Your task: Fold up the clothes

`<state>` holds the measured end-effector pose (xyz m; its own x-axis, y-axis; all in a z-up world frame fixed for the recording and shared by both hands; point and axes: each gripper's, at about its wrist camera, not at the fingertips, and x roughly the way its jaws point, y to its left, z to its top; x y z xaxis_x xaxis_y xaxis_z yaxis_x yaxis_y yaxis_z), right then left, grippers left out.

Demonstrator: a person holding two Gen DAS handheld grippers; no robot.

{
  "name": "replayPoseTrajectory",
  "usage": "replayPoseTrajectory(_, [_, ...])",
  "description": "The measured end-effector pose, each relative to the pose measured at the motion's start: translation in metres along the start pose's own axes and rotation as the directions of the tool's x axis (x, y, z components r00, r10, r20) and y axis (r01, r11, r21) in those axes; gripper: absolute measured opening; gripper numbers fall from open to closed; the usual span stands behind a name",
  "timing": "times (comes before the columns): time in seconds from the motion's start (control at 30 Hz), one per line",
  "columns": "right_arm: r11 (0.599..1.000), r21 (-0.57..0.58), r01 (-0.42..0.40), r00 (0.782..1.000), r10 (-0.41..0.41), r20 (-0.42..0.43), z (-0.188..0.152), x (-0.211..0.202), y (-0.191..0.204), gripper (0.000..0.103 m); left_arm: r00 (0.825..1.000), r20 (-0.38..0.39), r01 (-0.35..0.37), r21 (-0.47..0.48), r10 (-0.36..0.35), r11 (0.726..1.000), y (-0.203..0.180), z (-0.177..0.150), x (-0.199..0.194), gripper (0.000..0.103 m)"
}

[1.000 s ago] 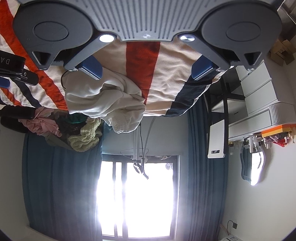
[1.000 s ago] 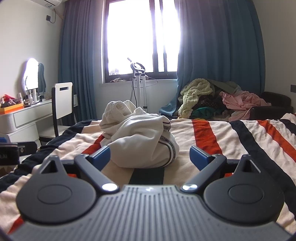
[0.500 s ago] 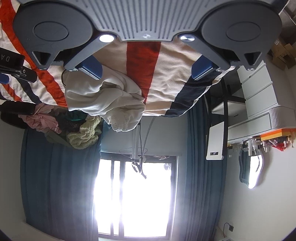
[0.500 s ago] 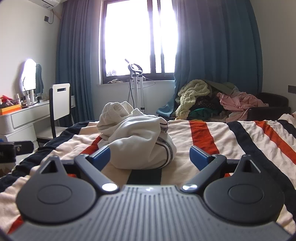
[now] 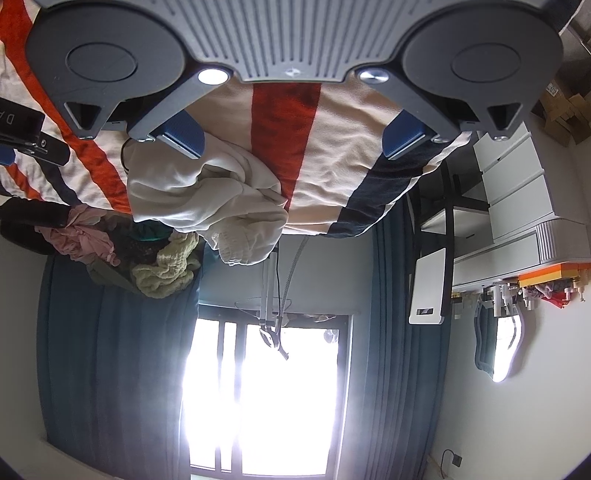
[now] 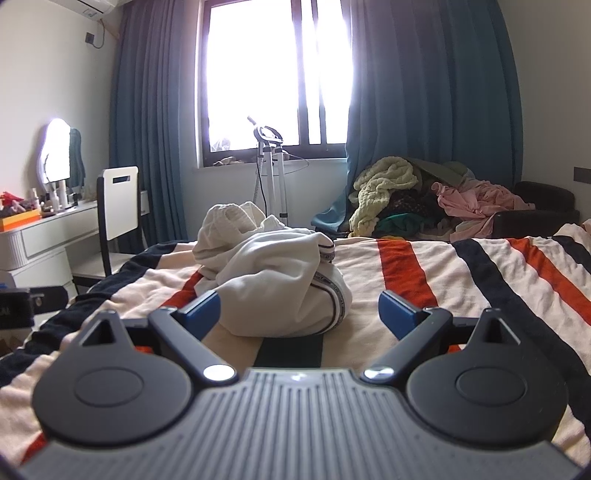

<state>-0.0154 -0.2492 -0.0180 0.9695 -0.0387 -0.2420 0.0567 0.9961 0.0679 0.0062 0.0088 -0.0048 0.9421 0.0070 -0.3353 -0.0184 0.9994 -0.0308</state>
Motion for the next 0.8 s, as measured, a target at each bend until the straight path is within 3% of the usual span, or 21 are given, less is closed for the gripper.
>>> replayPoseTrajectory(0.23, [1.000,0.019,0.003,1.000,-0.003,-0.005,0.004,-0.003,-0.001,0.094,1.000,0.016,0.006,-0.039,-0.005,0.999,0.005,0.000,-0.001,0.103])
replayPoseTrajectory(0.37, [1.000,0.006,0.027,0.999,-0.027,0.044,0.009,-0.014,0.003,0.094,0.999,0.052,-0.010,-0.033,0.011,0.999,0.007,-0.003,-0.002,0.103])
replayPoseTrajectory(0.43, [0.999,0.005,0.051,0.996,-0.052,0.072,0.012,-0.020,0.005,0.094,0.997,0.063,-0.033,-0.020,0.034,0.999,0.006,-0.004,0.001,0.103])
replayPoseTrajectory(0.53, [0.994,0.100,0.038,0.999,-0.041,0.027,0.016,-0.017,-0.007,0.094,0.990,0.097,-0.101,-0.036,0.104,0.994,0.004,-0.008,0.006,0.103])
replayPoseTrajectory(0.6, [0.987,0.159,0.022,1.000,-0.023,0.004,0.013,-0.014,-0.016,0.094,0.985,0.101,-0.130,-0.101,0.140,0.986,0.004,-0.007,0.017,0.103])
replayPoseTrajectory(0.7, [0.977,0.211,0.024,1.000,-0.021,-0.014,0.009,-0.009,-0.026,0.094,0.992,0.045,-0.106,-0.161,0.115,0.981,0.005,0.007,0.048,0.103])
replayPoseTrajectory(0.8, [0.979,0.200,0.031,0.999,-0.025,-0.032,0.004,0.000,-0.028,0.094,0.994,0.028,-0.102,-0.123,0.106,0.987,-0.007,0.025,0.091,0.103])
